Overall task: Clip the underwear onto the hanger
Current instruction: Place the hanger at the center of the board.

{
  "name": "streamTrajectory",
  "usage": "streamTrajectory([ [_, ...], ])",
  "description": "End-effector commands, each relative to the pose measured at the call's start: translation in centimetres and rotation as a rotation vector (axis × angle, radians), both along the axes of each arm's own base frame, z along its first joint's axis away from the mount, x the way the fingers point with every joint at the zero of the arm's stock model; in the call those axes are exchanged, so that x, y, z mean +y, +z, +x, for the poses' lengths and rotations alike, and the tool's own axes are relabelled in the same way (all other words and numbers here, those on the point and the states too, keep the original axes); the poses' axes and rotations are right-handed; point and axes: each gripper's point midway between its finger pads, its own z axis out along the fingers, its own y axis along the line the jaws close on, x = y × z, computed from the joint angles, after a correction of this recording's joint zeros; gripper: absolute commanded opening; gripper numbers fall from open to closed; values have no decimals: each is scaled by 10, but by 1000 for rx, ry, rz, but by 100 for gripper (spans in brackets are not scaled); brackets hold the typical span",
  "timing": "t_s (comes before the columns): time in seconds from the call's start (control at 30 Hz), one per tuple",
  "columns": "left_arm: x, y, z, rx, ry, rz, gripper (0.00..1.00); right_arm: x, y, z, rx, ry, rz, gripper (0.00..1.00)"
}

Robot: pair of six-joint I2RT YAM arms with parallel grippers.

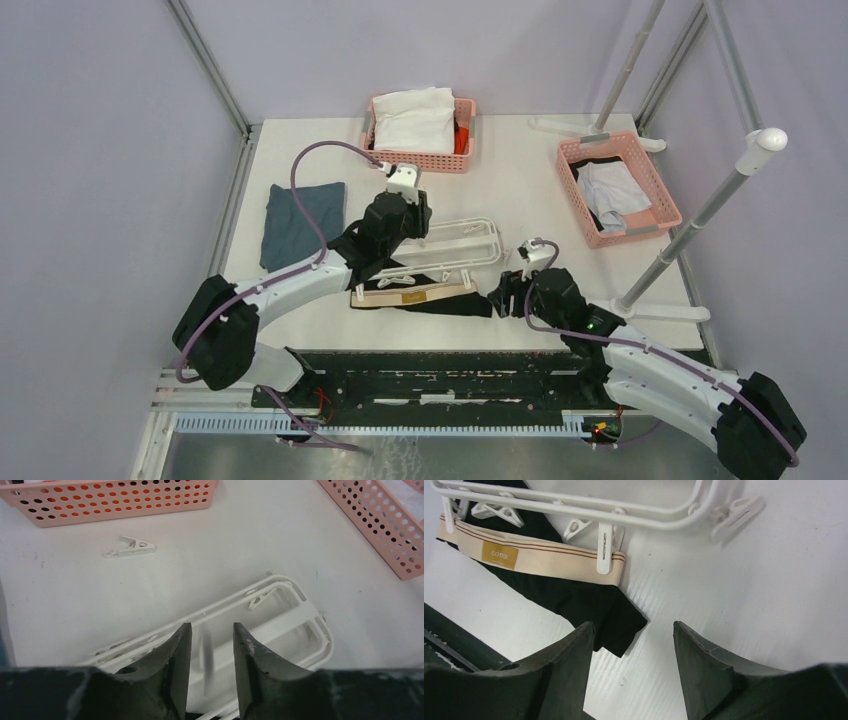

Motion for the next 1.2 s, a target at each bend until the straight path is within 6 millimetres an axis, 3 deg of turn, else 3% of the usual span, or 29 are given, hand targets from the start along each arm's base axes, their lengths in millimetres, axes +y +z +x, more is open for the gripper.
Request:
streamTrajectory([
  [0.0, -5, 47, 25, -127, 19, -69, 50, 11, 23, 17, -26, 3, 4, 68],
  [0.13, -1, 54, 15, -117, 6, -87, 61, 26, 29, 25, -8, 62, 35, 68],
  [0.3, 6, 71, -15, -123, -62, -158, 63, 42, 27, 35, 44, 125, 83, 67],
  [0.4, 5, 60, -35, -72, -122, -166, 64, 46, 20, 48, 95, 119, 101, 64],
  [0.53, 6, 25, -57, 38, -156, -153, 64, 54, 11, 59, 156, 98, 157, 58],
  [0.63, 6, 5, -68, 80, -171, -145, 64, 65, 10, 62, 162, 125, 206, 59],
  [0.77, 2, -5, -73, 105, -185, -167, 64, 72, 7, 71, 153, 134, 217, 62],
  [1.0, 0, 9, -75, 52, -216, -191, 66, 75, -13, 82, 147, 127, 196, 61],
  [1.17, 8, 18, -71, 16, -174, -203, 79, 76, -26, 82, 164, 119, 201, 58],
])
